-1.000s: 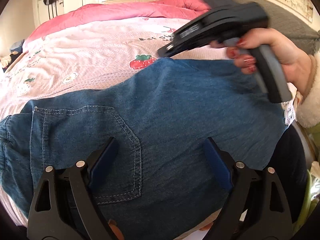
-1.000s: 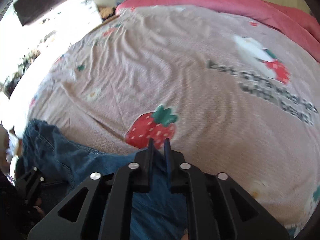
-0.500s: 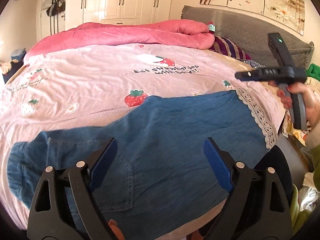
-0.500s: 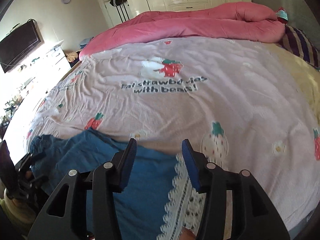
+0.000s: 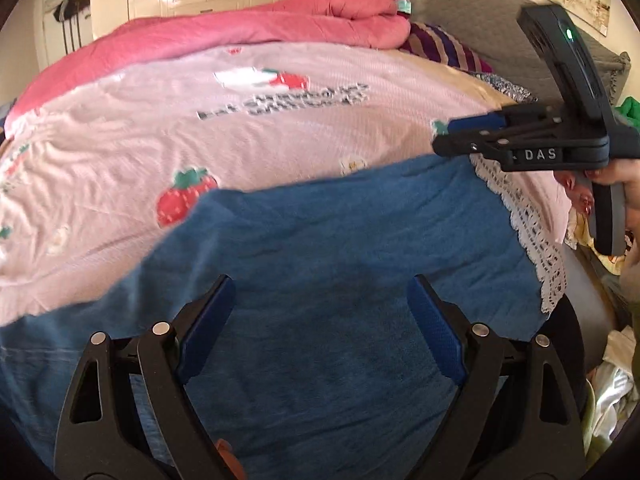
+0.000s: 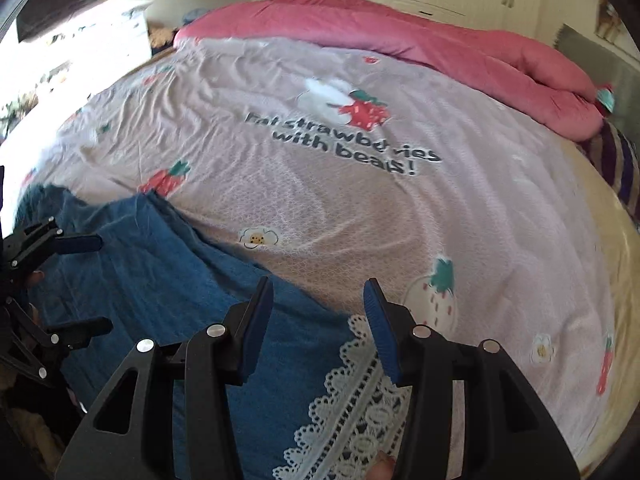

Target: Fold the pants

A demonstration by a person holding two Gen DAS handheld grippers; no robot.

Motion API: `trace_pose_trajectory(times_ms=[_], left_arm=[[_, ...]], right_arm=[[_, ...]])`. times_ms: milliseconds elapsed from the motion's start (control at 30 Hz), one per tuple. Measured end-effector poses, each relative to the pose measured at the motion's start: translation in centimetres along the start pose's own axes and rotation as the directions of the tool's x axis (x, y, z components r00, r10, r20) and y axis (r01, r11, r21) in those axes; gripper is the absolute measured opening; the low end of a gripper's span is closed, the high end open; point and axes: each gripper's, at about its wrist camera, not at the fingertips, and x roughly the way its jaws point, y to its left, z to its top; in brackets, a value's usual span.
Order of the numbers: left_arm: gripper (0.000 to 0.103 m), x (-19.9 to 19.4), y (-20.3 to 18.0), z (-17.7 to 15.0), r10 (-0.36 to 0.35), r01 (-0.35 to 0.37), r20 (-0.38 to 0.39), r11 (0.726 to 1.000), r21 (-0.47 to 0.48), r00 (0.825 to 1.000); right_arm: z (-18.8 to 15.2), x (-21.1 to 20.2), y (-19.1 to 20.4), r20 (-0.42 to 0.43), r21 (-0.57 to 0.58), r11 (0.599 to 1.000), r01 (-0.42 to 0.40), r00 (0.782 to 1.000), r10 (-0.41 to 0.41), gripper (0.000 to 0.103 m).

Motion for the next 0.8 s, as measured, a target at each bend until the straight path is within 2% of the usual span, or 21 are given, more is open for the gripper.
trace_pose_trajectory(times_ms=[33, 133, 200, 267, 433, 533, 633, 700, 767, 800], left_arm=[[0.081, 0.2, -0.1, -0.2, 0.006, -0.006, -0.005, 1.000, -0.001, 1.000], [0.081, 1.1, -0.3, -0.7, 0.025, -0.025, -0.016, 1.000, 0.007, 1.000], [0.081, 1.4, -0.4, -1.0, 0.031, -0.031, -0.026, 0.999, 0.013, 0.999], [0.081, 1.4, -0.3, -1.0, 0.030, -0.029, -0.029, 0.999, 0.013, 0.999], [0.081, 1.6, -0.1, -1.1, 0.024, -0.024, -0.039, 1.000, 0.007, 0.999], [0.081, 2.0, 0.0, -0.9, 0.022, -0.021, -0.038, 1.000, 0.005, 0.999], [0.082, 2.0, 0.2, -1.1, 0.019, -0.019, -0.033, 1.000, 0.006, 0.999], [0.082, 2.0, 0.2, -1.2, 0.018, -0.018, -0.028, 1.000, 0.004, 0.999], [0.082, 1.9, 0.2, -1.2, 0.021, -0.021, -0.027, 1.000, 0.006, 0.999], [0.082, 1.7, 0.1, -1.1, 0.023, -0.023, -0.029, 1.000, 0.007, 0.999]], right_arm=[[0.1, 0.3, 0.4, -0.007, -0.013, 1.000, -0.017, 1.000, 0.016, 0.046], [0.2, 2.1, 1.8, -0.062, -0.081, 0.997, -0.018, 0.998, 0.013, 0.034], [0.0, 3.4, 2.6, -0.113, -0.124, 0.992, 0.030, 0.993, -0.044, 0.004], [-0.1, 3.8, 2.3, -0.115, -0.115, 0.992, 0.059, 0.991, -0.072, 0.002], [0.0, 3.8, 1.0, -0.077, -0.025, 0.997, 0.067, 0.995, -0.068, 0.001], [0.0, 4.8, 0.3, -0.074, 0.020, 0.998, 0.057, 0.996, -0.055, 0.001], [-0.4, 4.0, -0.4, -0.034, 0.084, 0.996, 0.036, 0.999, -0.034, 0.003], [-0.8, 2.4, -1.2, 0.011, 0.146, 0.989, 0.006, 1.000, -0.008, 0.010], [-1.4, 0.6, -1.5, 0.054, 0.166, 0.986, 0.015, 0.998, -0.024, 0.013], [-2.1, -0.7, -1.7, 0.077, 0.186, 0.982, 0.022, 0.996, -0.037, 0.019]])
